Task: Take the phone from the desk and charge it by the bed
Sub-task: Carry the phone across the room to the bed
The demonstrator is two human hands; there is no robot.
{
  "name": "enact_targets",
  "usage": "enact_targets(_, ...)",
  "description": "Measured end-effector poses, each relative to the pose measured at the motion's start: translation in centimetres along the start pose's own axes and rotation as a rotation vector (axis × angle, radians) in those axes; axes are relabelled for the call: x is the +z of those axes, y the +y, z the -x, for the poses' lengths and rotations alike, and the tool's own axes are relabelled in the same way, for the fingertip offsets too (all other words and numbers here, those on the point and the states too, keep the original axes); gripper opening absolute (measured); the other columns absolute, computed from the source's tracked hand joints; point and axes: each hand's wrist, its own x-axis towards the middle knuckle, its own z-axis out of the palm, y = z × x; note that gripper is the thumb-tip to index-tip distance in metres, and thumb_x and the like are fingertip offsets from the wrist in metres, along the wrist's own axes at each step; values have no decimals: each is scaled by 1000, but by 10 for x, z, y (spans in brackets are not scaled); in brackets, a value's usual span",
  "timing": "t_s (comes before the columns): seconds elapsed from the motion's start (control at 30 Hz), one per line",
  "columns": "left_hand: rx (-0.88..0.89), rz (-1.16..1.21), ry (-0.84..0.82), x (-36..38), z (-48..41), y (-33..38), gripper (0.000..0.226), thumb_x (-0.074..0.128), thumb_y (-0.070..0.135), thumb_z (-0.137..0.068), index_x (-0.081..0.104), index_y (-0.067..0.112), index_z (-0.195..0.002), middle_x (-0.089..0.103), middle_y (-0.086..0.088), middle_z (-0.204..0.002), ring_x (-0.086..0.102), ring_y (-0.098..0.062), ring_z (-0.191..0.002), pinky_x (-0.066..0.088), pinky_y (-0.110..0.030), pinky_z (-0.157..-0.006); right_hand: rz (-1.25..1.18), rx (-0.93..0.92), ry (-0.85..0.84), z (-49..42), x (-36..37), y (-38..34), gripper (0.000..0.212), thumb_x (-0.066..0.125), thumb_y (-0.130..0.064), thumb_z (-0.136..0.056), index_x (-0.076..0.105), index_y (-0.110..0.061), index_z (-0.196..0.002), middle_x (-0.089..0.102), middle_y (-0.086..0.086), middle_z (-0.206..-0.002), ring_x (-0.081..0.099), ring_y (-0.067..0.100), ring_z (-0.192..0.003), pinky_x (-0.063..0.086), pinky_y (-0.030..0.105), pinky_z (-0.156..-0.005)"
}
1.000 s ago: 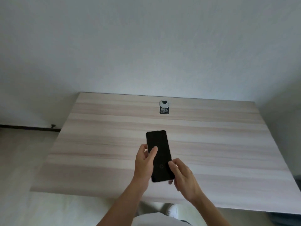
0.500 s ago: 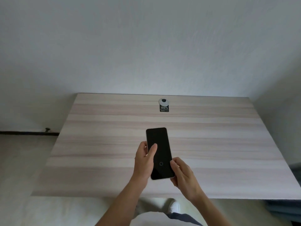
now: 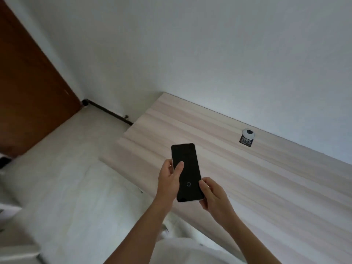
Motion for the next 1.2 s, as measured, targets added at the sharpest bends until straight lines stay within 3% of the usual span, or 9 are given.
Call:
enact_targets(0.07,7,44,86,-6,16,-3,20,59,33,-96,54,15,-103,70,-10,-97,73,-20,-81,58,-27,-60,50,-15,-104,1,-1,-1,31,40,-37,-103,61,-20,-88,58,24,-73,46,21,-55,37,29,-50)
enact_targets(0.23,-11,156,331,-22,64,-27,21,61,31,-95,56,11,-102,70,-9,-95,72,-13,-76,56,-22,-59,41,-18,-351,20,12,3,32,40,-25,-104,56,0,-92,46,7,-63,41,11,-49,34,21,-46)
enact_targets(0.47,-35,193,639,-53,130,-53,20,60,31,-95,56,13,-100,70,-3,-89,69,-6,-71,52,-17,-57,176,-39,-609,47,45,15,30,42,-36,-101,60,-25,-81,51,2,-58,44,19,-51,36,33,-51)
enact_targets(0.6,-39,191,770,-78,153,-58,19,59,34,-95,56,16,-100,71,-7,-94,71,-15,-82,59,-28,-68,225,-53,-745,55,72,8,27,41,-32,-103,60,-25,-85,53,1,-61,47,17,-54,40,29,-51)
enact_targets(0.7,-42,164,833,-94,160,-62,19,58,36,-96,54,18,-100,70,-9,-98,71,-20,-87,60,-38,-78,206,-35,-810,58,91,4,26,40,-25,-104,58,-12,-90,52,-6,-58,46,12,-52,39,24,-48)
enact_targets(0.83,-46,142,887,-119,159,-67,23,56,38,-96,53,17,-106,69,-7,-100,70,-20,-89,61,-37,-80,229,-2,-857,53,118,3,26,40,-26,-104,58,-11,-95,54,-4,-62,48,15,-57,41,27,-54)
enact_targets(1.0,-55,171,941,-165,145,-67,23,57,36,-96,54,15,-105,69,-7,-97,70,-19,-86,58,-28,-69,285,-19,-883,33,170,-2,25,39,-28,-104,57,-16,-92,54,-7,-59,49,12,-52,40,23,-48)
enact_targets(1.2,-60,270,966,-248,118,-60,22,58,37,-96,54,15,-100,72,-7,-93,72,-18,-80,59,-28,-64,305,-65,-914,7,255,-23,26,40,-29,-104,58,-16,-91,53,-2,-59,48,15,-52,40,28,-50)
